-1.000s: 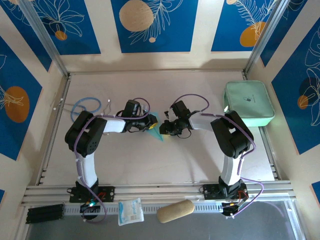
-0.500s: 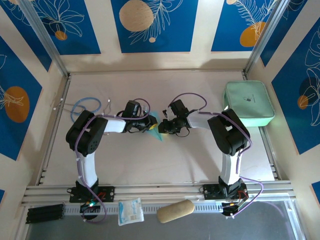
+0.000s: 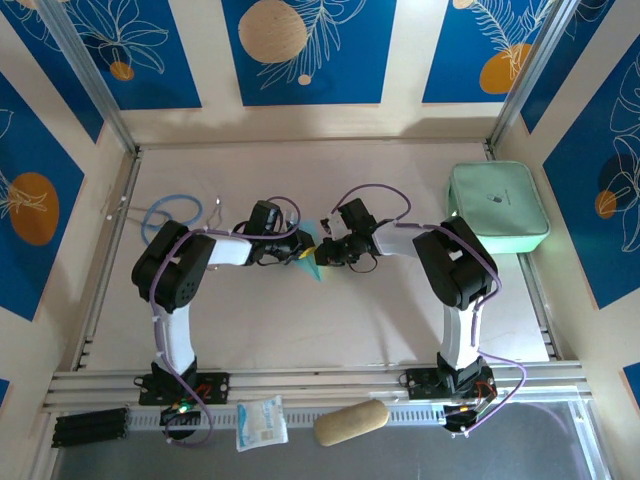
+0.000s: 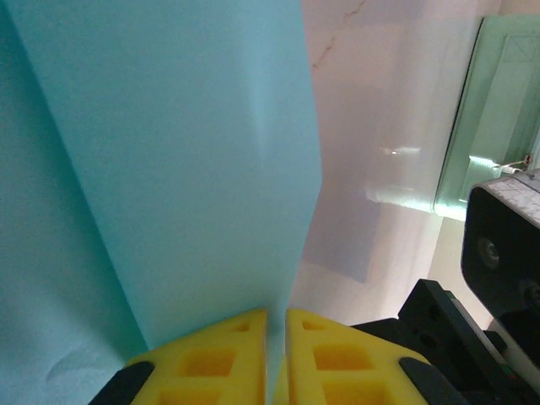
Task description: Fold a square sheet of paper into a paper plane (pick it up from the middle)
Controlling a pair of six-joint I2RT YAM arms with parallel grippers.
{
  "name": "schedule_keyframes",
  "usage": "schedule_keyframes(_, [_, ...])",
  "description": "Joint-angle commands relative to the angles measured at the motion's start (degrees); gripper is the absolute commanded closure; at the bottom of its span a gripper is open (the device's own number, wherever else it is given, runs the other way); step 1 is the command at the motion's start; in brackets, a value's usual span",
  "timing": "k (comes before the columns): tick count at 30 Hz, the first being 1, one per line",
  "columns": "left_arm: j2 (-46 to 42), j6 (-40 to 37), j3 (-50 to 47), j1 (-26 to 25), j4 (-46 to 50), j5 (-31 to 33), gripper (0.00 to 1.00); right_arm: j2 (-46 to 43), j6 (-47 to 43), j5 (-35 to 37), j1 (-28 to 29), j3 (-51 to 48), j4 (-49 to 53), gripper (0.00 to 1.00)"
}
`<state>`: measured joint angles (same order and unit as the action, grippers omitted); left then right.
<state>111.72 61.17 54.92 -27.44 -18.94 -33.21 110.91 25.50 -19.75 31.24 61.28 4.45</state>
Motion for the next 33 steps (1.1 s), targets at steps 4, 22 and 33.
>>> schedule_keyframes(4, [-2.97, 0.01, -0.35, 0.89, -2.25, -0.11, 0.84, 2.23, -0.56, -5.73, -1.52, -1.33, -1.76, 0.92])
schedule_keyframes(22, [-0.91, -0.32, -1.86, 1.52, -4.7, -1.45, 0.83, 3.36, 1.88, -7.17, -3.64, -2.83, -2.9, 0.91])
schedule_keyframes(33, [1.82, -0.36, 0.69, 1.35, -2.87, -1.17, 0.83, 3.01, 2.19, -7.15, -3.68, -2.39, -1.91, 0.87])
